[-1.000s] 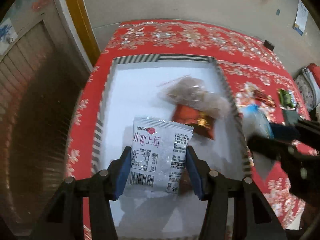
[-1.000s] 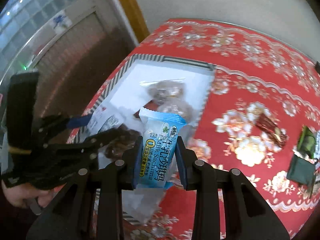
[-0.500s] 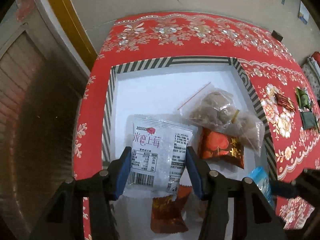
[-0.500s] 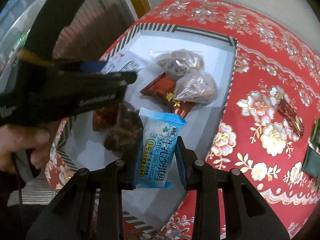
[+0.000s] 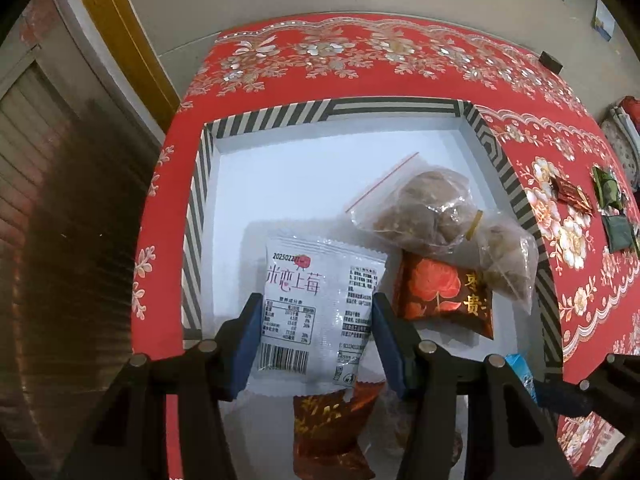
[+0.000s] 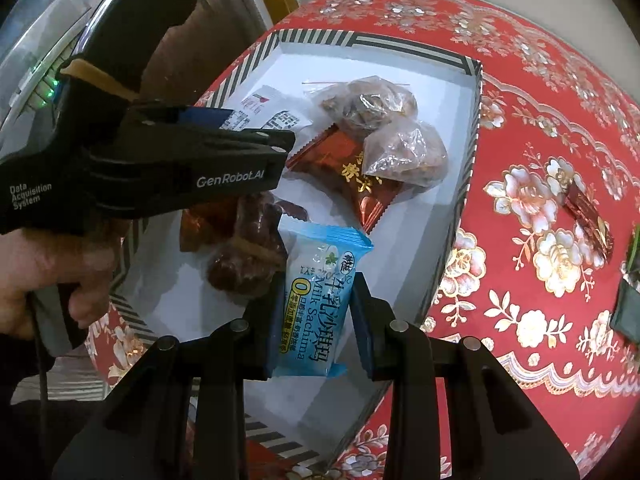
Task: Organize snacks
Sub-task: 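Open both grippers to drop the packets into the white box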
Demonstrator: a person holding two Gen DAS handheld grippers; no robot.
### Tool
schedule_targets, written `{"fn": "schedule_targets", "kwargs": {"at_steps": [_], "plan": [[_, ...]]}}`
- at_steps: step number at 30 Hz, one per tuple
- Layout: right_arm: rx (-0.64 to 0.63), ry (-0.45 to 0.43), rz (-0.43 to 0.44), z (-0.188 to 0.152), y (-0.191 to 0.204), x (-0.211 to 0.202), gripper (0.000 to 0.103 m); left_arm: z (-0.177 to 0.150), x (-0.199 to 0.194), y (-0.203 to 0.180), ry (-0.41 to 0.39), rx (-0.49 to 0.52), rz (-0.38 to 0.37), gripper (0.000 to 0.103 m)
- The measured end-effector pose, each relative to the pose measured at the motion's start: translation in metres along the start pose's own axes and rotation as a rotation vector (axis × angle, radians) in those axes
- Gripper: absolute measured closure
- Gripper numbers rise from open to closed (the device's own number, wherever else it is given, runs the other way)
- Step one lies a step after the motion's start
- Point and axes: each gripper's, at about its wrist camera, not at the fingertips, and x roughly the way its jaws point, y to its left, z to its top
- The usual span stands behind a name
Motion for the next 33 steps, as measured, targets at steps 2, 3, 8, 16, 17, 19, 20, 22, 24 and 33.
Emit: {"fn": "schedule_targets", "kwargs": {"at_steps": [2, 3, 8, 16, 17, 19, 20, 22, 24, 33], "plan": [[-0.002, 0.002, 0.003, 0.001, 0.001, 0.002, 0.073, 0.0, 0.0, 0.0, 0.001, 0.0, -0.001, 0.047], [-0.003, 0.001, 0.003, 0.001, 0.002, 0.002, 0.073, 0.0, 0.0, 0.0, 0.002, 0.001, -0.001, 0.047], [-0.005, -0.01, 0.007, 0.0, 0.005, 0.001, 0.071, -0.001, 0.0, -0.001, 0.0, 0.002, 0.006, 0.046], [0.001, -0.063, 0.017, -0.007, 0.005, -0.01, 0.04, -0.002, -0.003, -0.002, -0.003, -0.017, 0.007, 0.016], [0.001, -0.072, 0.025, -0.008, 0.005, -0.012, 0.04, -0.002, -0.005, -0.003, -0.007, -0.017, 0.012, 0.014], [0.007, -0.081, 0.035, -0.012, 0.003, -0.016, 0.04, -0.003, -0.008, -0.006, -0.015, -0.015, 0.028, 0.011], [0.012, -0.086, 0.042, -0.014, 0.001, -0.017, 0.04, -0.003, -0.009, -0.008, -0.016, -0.015, 0.038, 0.011], [0.03, -0.098, 0.05, -0.02, -0.006, -0.021, 0.04, -0.004, -0.016, -0.01, -0.035, -0.027, 0.066, 0.01], [0.045, -0.127, 0.051, -0.024, -0.015, -0.027, 0.04, -0.003, -0.028, -0.013, -0.078, -0.044, 0.091, 0.01], [0.185, -0.257, -0.033, -0.069, -0.116, -0.078, 0.04, 0.016, -0.075, -0.09, -0.242, -0.047, 0.005, 0.008]]}}
